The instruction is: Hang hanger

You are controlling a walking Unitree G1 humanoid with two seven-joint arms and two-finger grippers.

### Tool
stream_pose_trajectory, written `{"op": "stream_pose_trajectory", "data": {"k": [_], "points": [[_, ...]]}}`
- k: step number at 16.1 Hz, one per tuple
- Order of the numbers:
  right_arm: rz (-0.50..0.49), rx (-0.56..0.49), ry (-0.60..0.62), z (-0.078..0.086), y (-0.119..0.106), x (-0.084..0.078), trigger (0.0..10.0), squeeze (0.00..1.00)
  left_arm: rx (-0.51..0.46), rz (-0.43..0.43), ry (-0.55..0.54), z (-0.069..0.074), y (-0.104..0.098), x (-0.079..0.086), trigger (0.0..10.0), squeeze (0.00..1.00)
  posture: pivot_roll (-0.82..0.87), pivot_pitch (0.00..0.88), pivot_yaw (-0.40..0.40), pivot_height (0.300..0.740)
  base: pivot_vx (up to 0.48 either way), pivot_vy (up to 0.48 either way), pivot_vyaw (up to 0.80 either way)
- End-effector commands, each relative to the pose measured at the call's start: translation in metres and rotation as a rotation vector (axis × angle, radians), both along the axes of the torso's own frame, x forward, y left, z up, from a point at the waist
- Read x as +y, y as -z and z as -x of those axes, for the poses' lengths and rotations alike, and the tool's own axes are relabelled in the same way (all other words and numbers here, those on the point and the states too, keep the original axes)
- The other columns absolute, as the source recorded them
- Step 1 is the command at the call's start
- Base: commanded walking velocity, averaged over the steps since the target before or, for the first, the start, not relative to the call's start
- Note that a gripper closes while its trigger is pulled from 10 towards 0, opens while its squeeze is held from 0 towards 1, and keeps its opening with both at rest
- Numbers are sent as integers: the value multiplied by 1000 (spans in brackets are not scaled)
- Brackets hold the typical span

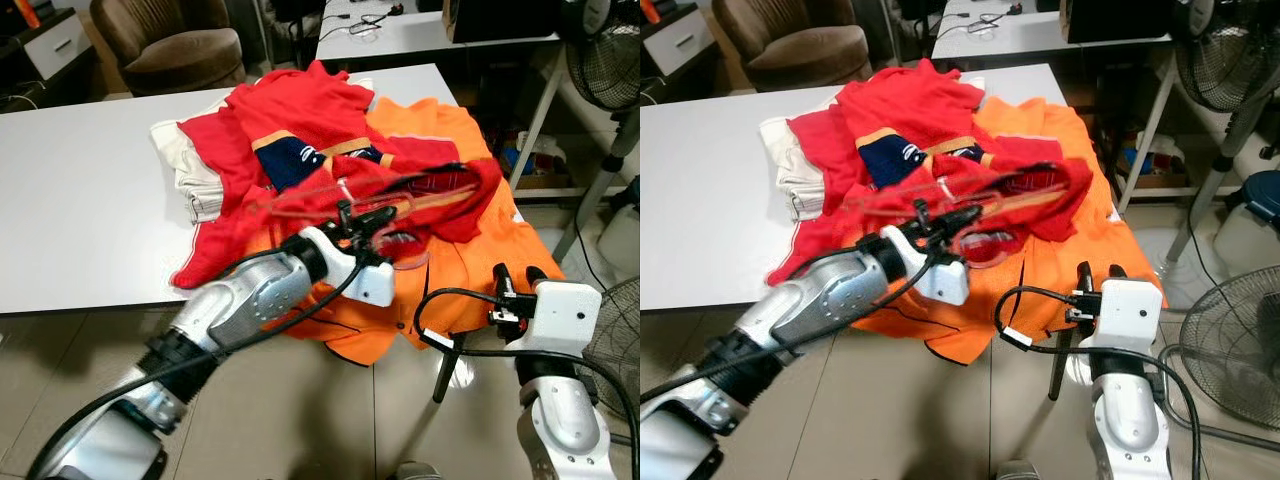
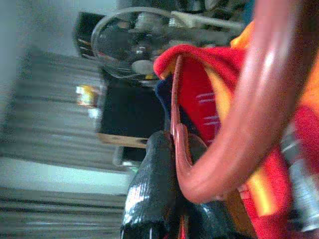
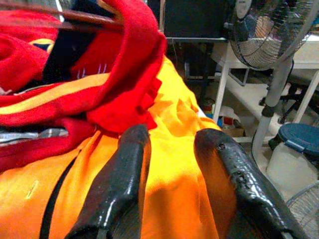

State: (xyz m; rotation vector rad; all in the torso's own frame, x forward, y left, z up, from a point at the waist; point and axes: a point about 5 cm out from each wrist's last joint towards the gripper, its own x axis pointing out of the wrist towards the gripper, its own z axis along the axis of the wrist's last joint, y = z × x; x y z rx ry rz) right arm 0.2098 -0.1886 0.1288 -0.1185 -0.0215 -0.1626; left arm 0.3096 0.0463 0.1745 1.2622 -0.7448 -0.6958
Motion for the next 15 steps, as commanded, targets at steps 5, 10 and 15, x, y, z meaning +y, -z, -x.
{"op": "stream_pose_trajectory", "data": {"k": [5,10,15], "points": [[-1,-9,-47,-3,-4,8,10000,0,-136,145,31,6,-16,6,10000,0,-326,71,144,740,0,0,0],[7,-6,-55,-5,-4,8,10000,0,-107,279,-11,8,-8,7,10000,0,-326,73,141,740,0,0,0],[12,-3,-50,-4,-3,5,10000,0,100,825,-80,-2,-48,20,10000,0,-331,71,135,740,0,0,0]]}}
